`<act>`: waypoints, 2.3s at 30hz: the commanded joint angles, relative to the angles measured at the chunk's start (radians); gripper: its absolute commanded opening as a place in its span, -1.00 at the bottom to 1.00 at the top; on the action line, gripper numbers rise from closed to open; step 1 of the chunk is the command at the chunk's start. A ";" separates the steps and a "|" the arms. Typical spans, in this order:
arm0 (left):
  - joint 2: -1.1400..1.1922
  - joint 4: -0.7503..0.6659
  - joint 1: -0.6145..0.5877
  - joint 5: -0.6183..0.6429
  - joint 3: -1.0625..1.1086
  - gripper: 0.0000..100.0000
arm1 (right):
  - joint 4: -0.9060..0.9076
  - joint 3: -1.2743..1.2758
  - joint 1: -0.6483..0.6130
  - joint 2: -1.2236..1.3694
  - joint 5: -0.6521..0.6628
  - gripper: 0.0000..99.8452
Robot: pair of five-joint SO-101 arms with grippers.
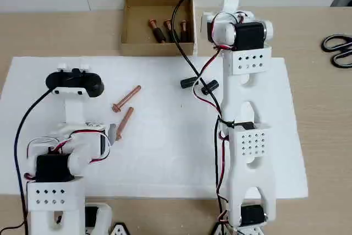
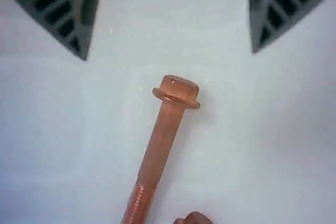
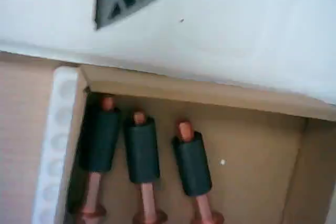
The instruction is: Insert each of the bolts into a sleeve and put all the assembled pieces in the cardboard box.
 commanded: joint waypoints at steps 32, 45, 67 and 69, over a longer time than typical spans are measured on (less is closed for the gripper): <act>-0.009 0.002 0.002 -0.006 -0.004 -0.62 | -0.096 1.010 0.012 -0.354 -0.293 -0.61; -0.009 -0.005 -0.002 -0.006 0.019 -0.62 | -0.312 1.010 -0.022 -0.199 -0.433 -0.61; -0.009 -0.005 0.002 -0.006 0.021 -0.62 | -0.208 1.008 -0.022 -0.093 -0.431 -0.98; -0.009 -0.005 0.002 -0.006 0.021 -0.62 | -0.186 1.008 -0.019 -0.102 -0.430 -0.98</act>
